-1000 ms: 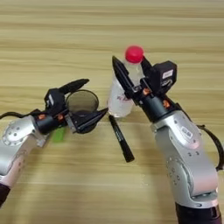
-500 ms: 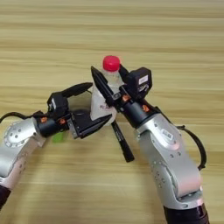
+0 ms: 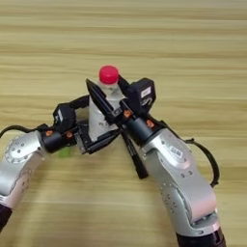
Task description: Move the objects on the table
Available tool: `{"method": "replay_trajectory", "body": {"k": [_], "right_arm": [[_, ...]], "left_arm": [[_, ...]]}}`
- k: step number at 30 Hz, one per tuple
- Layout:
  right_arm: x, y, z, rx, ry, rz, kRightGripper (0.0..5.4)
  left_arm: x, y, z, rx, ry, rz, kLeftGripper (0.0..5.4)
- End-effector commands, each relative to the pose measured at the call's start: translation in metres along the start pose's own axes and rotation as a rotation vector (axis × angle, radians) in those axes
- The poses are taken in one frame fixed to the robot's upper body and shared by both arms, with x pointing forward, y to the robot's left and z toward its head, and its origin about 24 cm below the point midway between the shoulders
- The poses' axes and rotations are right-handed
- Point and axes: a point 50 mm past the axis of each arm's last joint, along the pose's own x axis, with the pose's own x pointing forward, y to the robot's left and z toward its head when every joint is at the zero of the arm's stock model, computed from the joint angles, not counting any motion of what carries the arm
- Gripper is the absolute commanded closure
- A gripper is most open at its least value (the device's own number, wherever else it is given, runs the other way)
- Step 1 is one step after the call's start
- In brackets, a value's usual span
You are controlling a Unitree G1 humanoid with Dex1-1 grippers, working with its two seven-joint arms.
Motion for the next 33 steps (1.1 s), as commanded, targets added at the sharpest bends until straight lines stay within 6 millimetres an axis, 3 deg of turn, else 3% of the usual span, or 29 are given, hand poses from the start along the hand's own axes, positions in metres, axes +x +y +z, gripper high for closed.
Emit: {"method": "replay_trajectory", "body": {"k": [1,8,18,29,30,33], "right_arm": [[0.001,0.008,0.007,0.014,-0.03,0.045,2.98],[0.002,0.008,0.003,0.027,-0.008,0.05,2.98],[0.003,0.007,0.001,0.024,-0.003,0.041,2.98],[0.003,0.003,-0.002,0.014,0.006,0.033,2.98],[0.003,0.003,-0.003,0.013,0.009,0.036,2.59],[0.002,0.006,-0.006,-0.001,0.024,0.069,2.08]], "left_arm": [[0.0,0.001,0.0,0.025,0.013,-0.012,0.0],[0.001,0.001,-0.001,0.027,0.009,-0.015,0.0],[-0.002,-0.002,0.002,0.01,-0.022,-0.047,1.51],[-0.003,0.0,0.003,-0.003,-0.036,-0.047,2.09],[-0.003,0.0,0.003,-0.003,-0.036,-0.045,2.09],[-0.003,0.0,0.003,-0.002,-0.036,-0.044,2.16]]}}
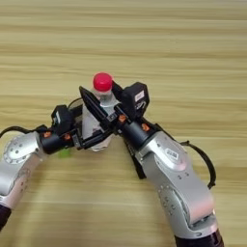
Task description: Move the objects on the table
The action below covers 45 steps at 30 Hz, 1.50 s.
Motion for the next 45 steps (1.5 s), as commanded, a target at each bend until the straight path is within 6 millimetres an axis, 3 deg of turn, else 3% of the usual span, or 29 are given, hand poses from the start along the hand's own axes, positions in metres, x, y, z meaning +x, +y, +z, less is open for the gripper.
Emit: {"method": "replay_trajectory", "body": {"k": [1,6,16,27,37,45], "right_arm": [[0.001,0.004,-0.003,-0.033,0.023,0.062,1.95],[-0.005,0.002,-0.01,-0.089,0.061,0.089,1.26],[-0.005,-0.016,0.008,-0.156,-0.086,-0.033,0.0],[-0.01,-0.02,0.035,-0.16,-0.29,-0.063,0.0],[-0.01,-0.047,0.026,-0.122,-0.248,-0.189,0.0],[-0.009,-0.051,0.021,-0.112,-0.233,-0.203,0.0]], "left_arm": [[0.001,0.0,0.004,0.008,-0.024,-0.01,2.17],[0.001,0.0,0.004,0.01,-0.03,-0.009,2.26],[0.0,0.0,0.005,0.01,-0.035,-0.011,2.27],[-0.001,0.0,0.009,0.012,-0.053,-0.013,2.27],[-0.008,0.005,0.032,-0.034,-0.194,-0.003,2.27],[-0.017,0.016,0.045,-0.007,-0.234,0.041,2.27]]}}
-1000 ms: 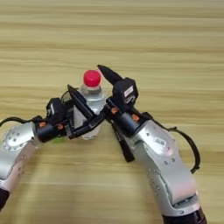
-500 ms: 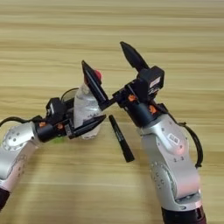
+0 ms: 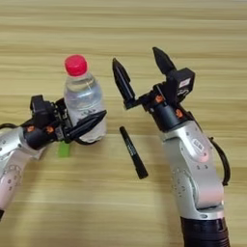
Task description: Move the objects on the table
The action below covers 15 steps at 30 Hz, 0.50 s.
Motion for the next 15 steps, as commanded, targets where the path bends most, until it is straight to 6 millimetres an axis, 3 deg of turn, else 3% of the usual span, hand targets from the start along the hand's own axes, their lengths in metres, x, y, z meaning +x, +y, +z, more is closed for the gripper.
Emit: {"method": "replay_trajectory", "body": {"k": [1,5,15], "right_arm": [[0.003,-0.001,0.0,0.008,-0.005,-0.001,0.0],[0.003,-0.002,-0.002,0.008,0.001,-0.007,0.0],[0.004,-0.003,-0.006,-0.001,0.016,-0.006,0.0]], "left_arm": [[-0.003,0.013,0.017,0.055,-0.046,0.046,2.27],[-0.009,0.022,0.03,0.117,-0.07,0.102,2.27],[-0.041,0.075,0.06,0.284,-0.077,0.437,2.27]]}}
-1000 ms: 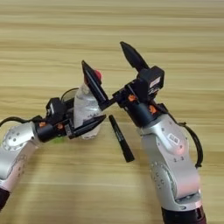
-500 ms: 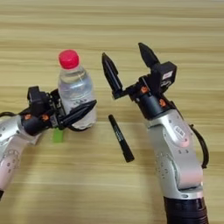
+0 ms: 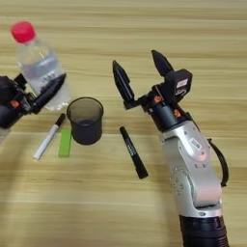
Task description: Move the objects on the table
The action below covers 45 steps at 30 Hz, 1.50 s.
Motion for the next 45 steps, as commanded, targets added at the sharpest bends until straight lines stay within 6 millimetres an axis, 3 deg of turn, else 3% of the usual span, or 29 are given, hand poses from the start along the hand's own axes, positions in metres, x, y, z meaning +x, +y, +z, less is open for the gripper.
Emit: {"method": "replay_trajectory", "body": {"k": [1,7,14,21,28,34,45], "right_arm": [[0.003,0.0,0.001,-0.01,-0.008,0.006,0.0],[0.003,0.0,0.0,-0.009,-0.005,0.003,0.0],[0.003,-0.001,-0.002,-0.028,0.001,-0.014,0.0],[-0.002,-0.037,-0.016,-0.315,0.059,-0.277,0.0],[-0.017,-0.082,-0.038,-0.352,0.169,-0.542,0.0],[-0.021,-0.094,-0.047,-0.328,0.202,-0.589,0.0],[-0.02,-0.093,-0.049,-0.322,0.201,-0.584,0.0]], "left_arm": [[0.004,0.026,0.01,0.092,-0.026,0.14,2.27],[0.001,0.048,-0.001,0.091,0.018,0.289,2.3],[-0.005,0.059,-0.02,0.069,0.083,0.349,2.31],[-0.012,0.06,-0.036,0.101,0.173,0.399,2.31],[-0.021,0.059,-0.047,0.112,0.225,0.428,2.31],[-0.03,0.056,-0.06,0.085,0.273,0.45,2.31],[-0.044,0.051,-0.085,0.051,0.369,0.486,2.31]]}}
